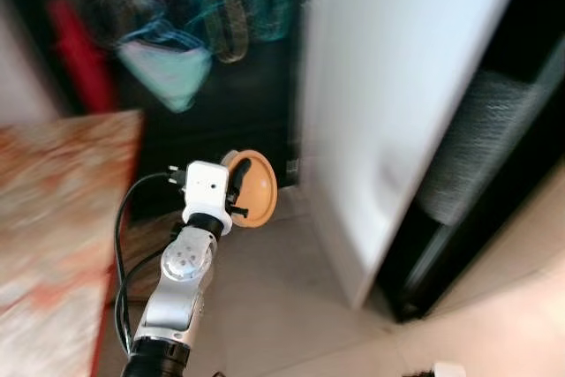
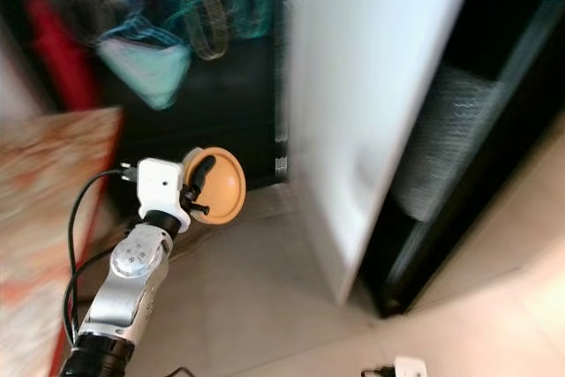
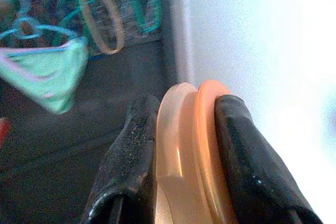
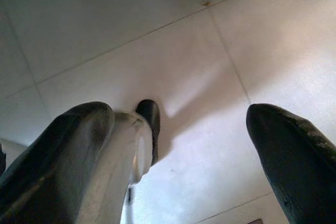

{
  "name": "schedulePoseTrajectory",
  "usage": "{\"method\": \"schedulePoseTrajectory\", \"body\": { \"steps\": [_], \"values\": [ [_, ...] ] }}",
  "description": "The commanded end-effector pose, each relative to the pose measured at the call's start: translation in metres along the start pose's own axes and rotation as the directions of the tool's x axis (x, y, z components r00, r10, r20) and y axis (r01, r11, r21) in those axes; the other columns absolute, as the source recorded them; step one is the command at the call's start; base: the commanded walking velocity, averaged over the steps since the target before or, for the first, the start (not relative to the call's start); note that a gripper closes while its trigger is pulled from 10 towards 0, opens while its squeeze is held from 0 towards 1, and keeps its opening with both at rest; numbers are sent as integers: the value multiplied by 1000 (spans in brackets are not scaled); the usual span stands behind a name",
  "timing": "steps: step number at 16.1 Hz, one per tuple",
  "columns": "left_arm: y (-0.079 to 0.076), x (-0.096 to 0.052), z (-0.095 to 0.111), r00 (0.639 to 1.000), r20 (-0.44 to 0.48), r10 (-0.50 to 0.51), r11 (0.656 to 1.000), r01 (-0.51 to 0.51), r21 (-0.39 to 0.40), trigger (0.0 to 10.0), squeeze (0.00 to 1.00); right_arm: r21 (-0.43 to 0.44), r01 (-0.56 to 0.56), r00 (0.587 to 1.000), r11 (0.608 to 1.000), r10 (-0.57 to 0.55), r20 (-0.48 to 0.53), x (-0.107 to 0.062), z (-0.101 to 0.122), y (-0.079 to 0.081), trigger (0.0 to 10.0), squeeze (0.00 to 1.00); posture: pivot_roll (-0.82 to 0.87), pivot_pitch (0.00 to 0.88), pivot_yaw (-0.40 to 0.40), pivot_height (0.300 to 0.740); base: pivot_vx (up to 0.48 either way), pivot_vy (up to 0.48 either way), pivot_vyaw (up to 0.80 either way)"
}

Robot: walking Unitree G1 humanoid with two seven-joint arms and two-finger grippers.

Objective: Restocking fridge

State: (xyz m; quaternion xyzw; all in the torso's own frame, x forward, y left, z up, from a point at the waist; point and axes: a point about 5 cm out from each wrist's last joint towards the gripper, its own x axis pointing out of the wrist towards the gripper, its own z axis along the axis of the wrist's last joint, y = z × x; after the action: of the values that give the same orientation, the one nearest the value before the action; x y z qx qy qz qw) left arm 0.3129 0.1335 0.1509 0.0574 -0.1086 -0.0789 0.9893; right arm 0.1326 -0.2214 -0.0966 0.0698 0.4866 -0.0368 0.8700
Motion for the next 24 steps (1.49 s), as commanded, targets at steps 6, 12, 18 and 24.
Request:
{"method": "schedulePoseTrajectory", "body": {
  "steps": [6, 12, 18, 24],
  "values": [
    [10, 5, -11, 999, -21, 33, 999, -32, 30, 10000, 0, 17, 15, 1000, 1000, -15, -7, 0, 0, 0, 10000, 0, 66, 0, 6, 740, 0, 0, -800],
    [36, -6, -66, 954, -252, 161, 986, -146, 80, 10000, 0, 48, 33, 999, 998, -33, 6, 2, 2, 2, 10000, 0, 20, 0, 34, 740, 0, 0, -800],
    [46, -76, -157, 671, -723, 163, 987, -114, 117, 10000, 0, 102, 70, 996, 992, -75, 47, 2, 7, 1, 10000, 0, -28, 0, 36, 740, 0, 0, -530],
    [30, -131, -187, 492, -857, 150, 982, -172, 73, 10000, 0, 189, 132, 984, 973, -151, 93, 2, 13, 0, 10000, 0, -55, 0, 23, 740, 0, 0, 0]
  ]
}}
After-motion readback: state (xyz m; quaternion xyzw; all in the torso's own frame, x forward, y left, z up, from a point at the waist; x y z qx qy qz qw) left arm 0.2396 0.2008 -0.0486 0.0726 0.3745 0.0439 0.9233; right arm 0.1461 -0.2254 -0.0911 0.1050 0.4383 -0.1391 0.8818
